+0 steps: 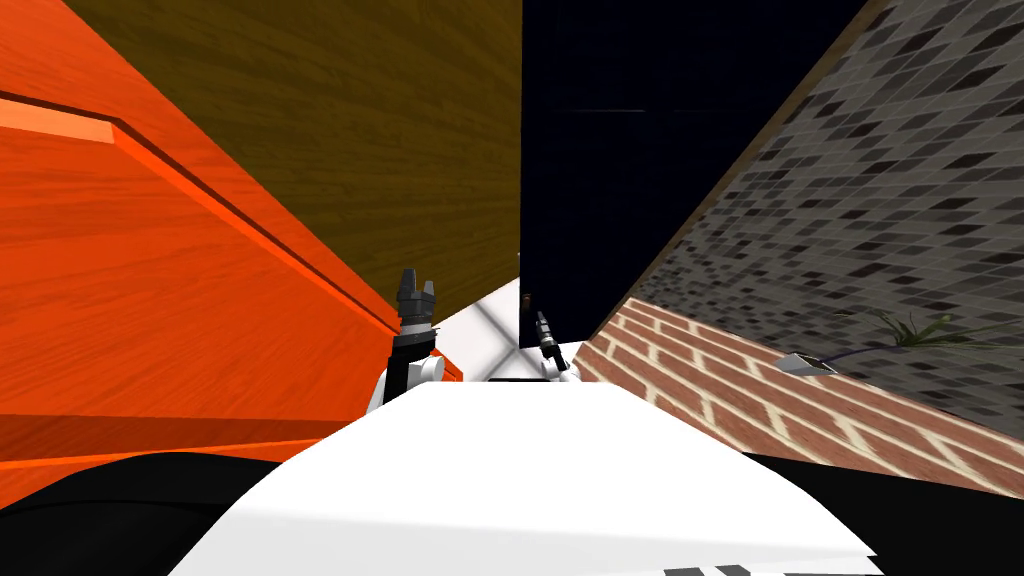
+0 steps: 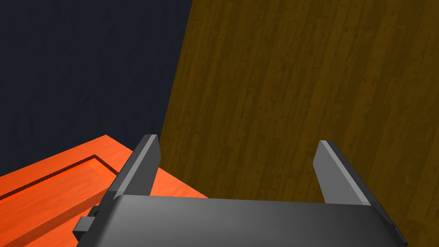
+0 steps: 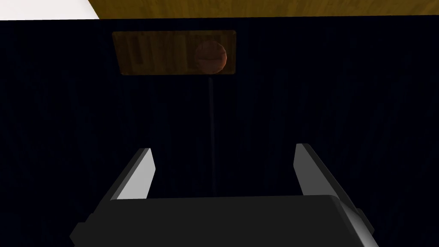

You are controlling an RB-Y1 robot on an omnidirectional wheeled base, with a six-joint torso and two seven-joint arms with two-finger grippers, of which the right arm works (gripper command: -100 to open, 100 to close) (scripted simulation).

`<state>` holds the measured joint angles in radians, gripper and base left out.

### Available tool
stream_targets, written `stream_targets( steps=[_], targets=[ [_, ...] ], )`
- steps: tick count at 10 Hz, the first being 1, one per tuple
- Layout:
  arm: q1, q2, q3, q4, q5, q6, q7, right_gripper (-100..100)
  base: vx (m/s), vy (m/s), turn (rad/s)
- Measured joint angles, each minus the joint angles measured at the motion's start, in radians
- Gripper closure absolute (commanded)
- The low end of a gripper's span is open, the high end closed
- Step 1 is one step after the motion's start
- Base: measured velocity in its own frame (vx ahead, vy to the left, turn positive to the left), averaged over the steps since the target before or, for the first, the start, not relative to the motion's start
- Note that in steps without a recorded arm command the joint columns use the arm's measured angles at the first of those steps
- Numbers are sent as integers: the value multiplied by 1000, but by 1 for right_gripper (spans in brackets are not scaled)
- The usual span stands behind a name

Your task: Push the door open

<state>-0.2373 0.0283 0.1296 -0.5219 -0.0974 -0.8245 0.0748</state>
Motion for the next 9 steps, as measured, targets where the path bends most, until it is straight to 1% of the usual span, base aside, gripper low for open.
stream_targets(
  steps=[1, 2, 3, 4, 5, 6, 7, 8, 9],
  targets=[
    [-7, -11, -2, 17, -1, -10, 0, -100, 186, -108, 19],
    [0, -22, -2, 8, -1, -11, 2, -100, 212, -87, 28],
    [-4, -33, -4, 23, -2, -21, 5, -100, 231, -16, 32],
    [1, -42, -6, 15, -3, -21, 7, -100, 228, 62, 24],
    [1, -46, -7, 12, -4, -18, 9, -100, 205, 99, 20],
    [0, -45, -9, 12, -5, -18, 10, -100, 176, 99, 20],
    [0, -39, -10, 13, -6, -20, 11, -100, 180, 110, 23],
    [2, -30, -12, 11, -7, -20, 13, -100, 169, 148, 24],
    [-9, -11, -16, 30, -9, -28, 16, -100, 116, 169, -43]
  ],
)
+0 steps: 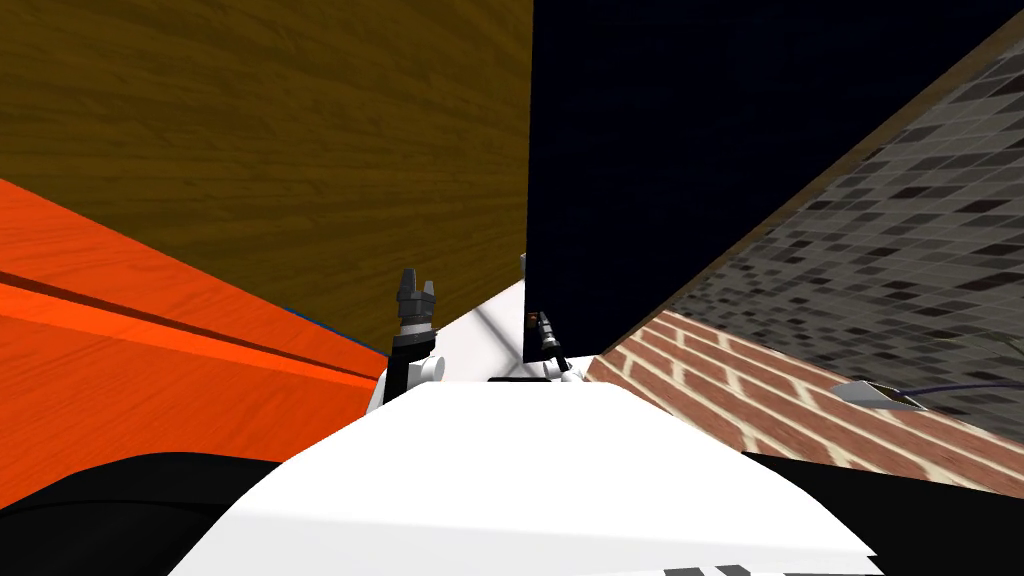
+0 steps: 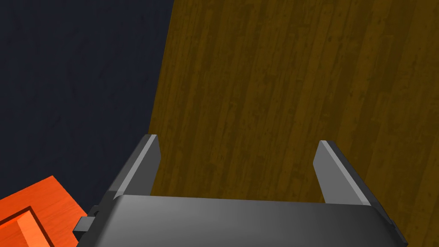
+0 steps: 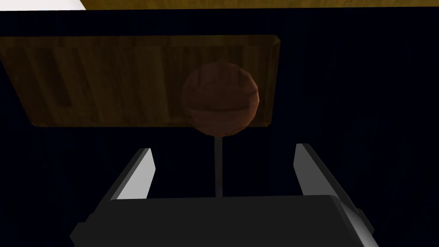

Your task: Push the door open

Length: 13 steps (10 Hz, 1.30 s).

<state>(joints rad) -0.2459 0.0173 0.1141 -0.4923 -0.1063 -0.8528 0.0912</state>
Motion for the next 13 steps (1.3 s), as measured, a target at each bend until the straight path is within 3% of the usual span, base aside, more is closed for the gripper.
stream_targets(
  steps=[1, 2, 8, 9, 10, 11, 12, 13],
  targets=[
    [9, 10, -3, -8, -2, 1, 2, -100, 40, 77, -10],
    [9, 12, -3, -11, -1, 2, 2, 100, -6, -11, 6],
    [9, 14, 0, -7, 0, 3, 2, 100, 19, -11, -10],
    [-9, 4, -10, 33, -7, -13, 5, 100, 168, 1, -42],
    [-17, -6, -16, 56, -11, -27, 6, -100, -18, -89, 4],
    [-43, -17, -22, 107, -13, -53, 3, -100, -82, -76, 14],
    [-10, -28, -19, 63, -9, -32, 3, -100, -50, -42, -10],
    [1, -30, -18, 36, -8, -15, 5, -100, -65, -54, 5]
  ],
)
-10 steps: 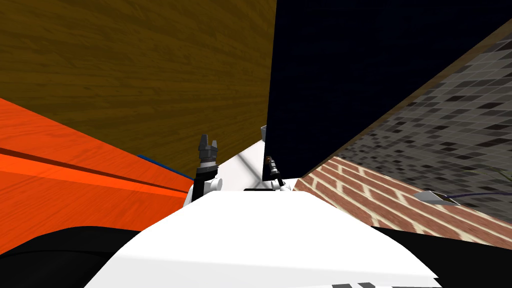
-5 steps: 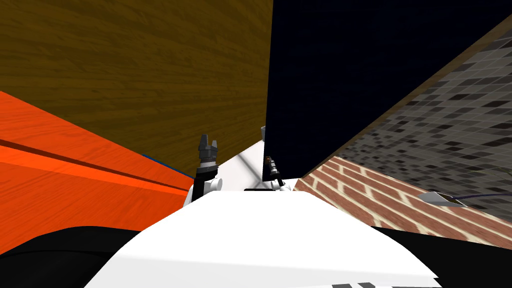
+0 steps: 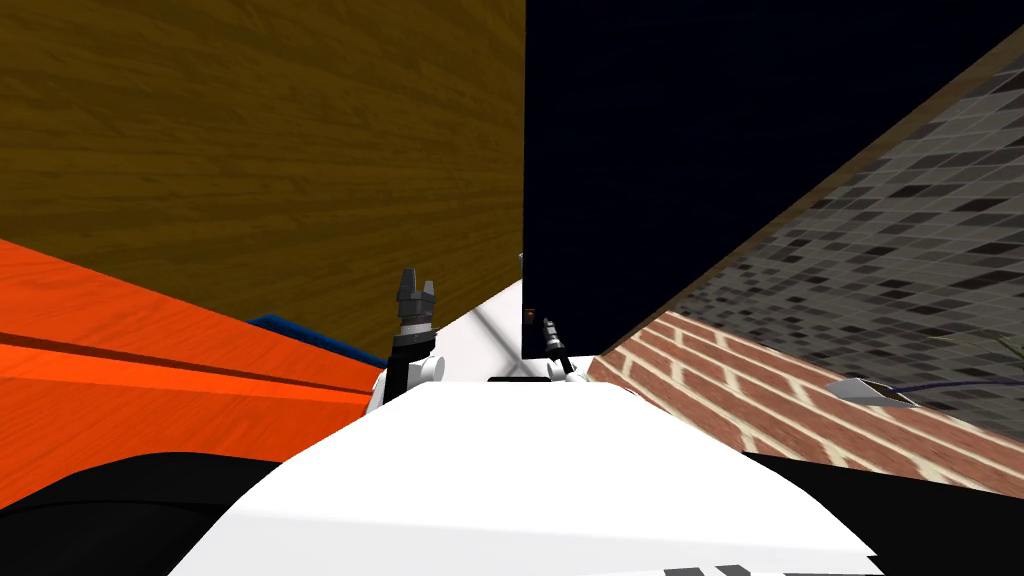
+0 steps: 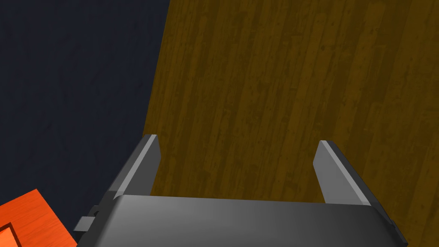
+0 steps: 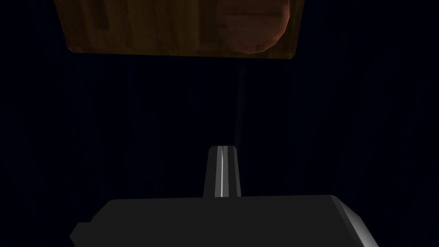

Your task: Push the door open

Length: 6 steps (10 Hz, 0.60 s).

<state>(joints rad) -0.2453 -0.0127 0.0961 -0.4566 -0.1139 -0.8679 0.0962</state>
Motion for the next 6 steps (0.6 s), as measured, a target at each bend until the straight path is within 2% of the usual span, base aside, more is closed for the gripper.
stream_targets(
  steps=[2, 4, 6],
  targets=[
    [29, -10, -1, -63, 5, 25, 3, -100, -138, -83, 10],
    [41, -10, -6, -82, 8, 31, 3, -100, -135, -95, 10],
    [54, -1, -10, -106, 11, 41, 3, -100, -124, -7, 7]
  ],
)
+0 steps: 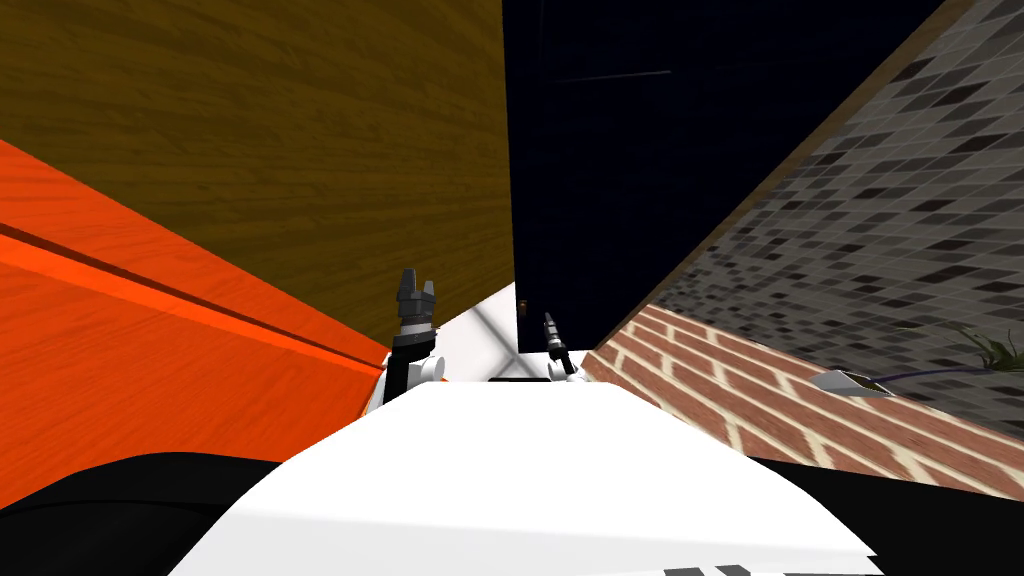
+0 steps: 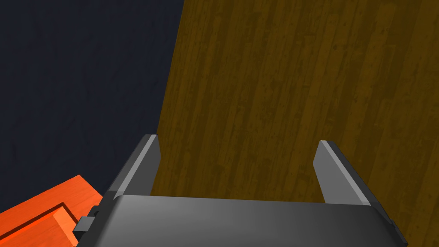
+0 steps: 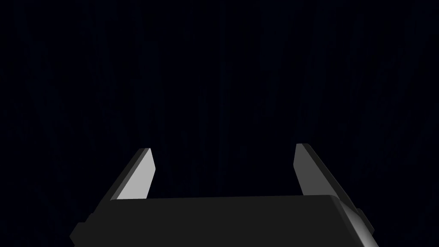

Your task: Push the door open

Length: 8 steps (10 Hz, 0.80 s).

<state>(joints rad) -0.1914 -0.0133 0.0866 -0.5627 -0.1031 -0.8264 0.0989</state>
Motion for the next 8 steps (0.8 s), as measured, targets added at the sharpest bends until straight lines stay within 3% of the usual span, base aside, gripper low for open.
stream_targets(
  steps=[2, 6, 8],
  targets=[
    [33, 21, 0, -59, 5, 25, 4, -100, -131, 88, 11],
    [47, 58, -4, -80, 8, 32, 3, -100, -98, 139, 2],
    [51, 52, -3, -87, 9, 35, 3, -100, 77, -113, 8]
  ],
)
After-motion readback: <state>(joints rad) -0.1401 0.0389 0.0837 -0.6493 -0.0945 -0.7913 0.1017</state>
